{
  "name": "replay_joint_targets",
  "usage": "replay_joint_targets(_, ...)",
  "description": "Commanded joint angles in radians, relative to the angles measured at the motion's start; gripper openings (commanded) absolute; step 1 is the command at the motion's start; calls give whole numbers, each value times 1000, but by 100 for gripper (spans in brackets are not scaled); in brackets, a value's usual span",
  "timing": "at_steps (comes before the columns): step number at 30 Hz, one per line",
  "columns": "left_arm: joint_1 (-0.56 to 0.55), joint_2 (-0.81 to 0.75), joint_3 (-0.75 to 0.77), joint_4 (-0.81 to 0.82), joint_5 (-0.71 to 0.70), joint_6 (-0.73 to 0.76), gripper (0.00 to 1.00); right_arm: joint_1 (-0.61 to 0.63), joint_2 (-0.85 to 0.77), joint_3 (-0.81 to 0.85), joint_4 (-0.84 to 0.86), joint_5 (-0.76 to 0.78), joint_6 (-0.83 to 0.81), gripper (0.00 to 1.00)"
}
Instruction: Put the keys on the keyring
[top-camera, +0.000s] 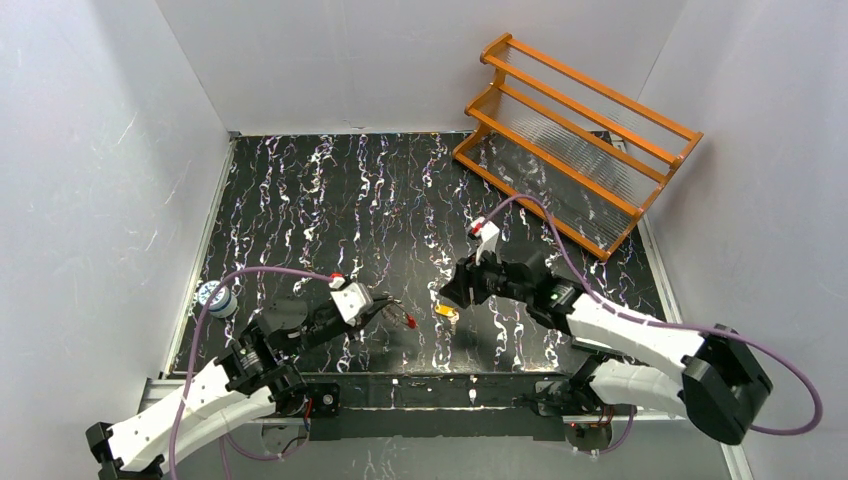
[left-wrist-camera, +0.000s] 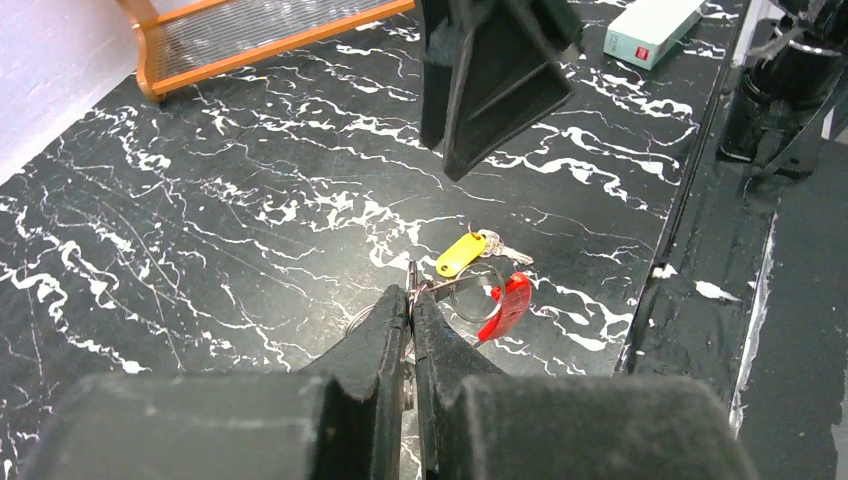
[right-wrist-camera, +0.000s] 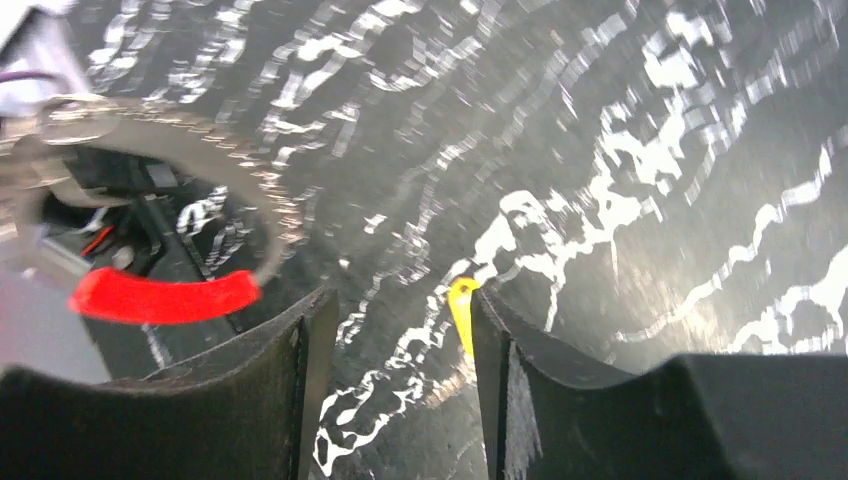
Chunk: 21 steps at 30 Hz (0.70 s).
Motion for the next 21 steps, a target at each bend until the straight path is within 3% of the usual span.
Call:
replay_joint_targets(1, -3, -45, 23, -11, -59, -66, 0, -10, 107, 109, -265, 186, 172, 56)
replay_joint_targets(2, -4, -47, 20, -11, -60, -65, 0, -15, 133, 114, -284, 147, 160, 52)
replay_joint_targets(7, -3, -27, 18, -10, -47, -64, 0, -51, 213, 90, -305, -15, 58, 51)
replay_joint_targets(14, -3, 15, 25, 2, -13, -68, 0, -234, 364, 68, -214, -336, 18, 49)
replay_joint_targets(21, -3, 15, 13, 19, -4, -78, 0, -294, 538, 98, -136, -571, -22, 49)
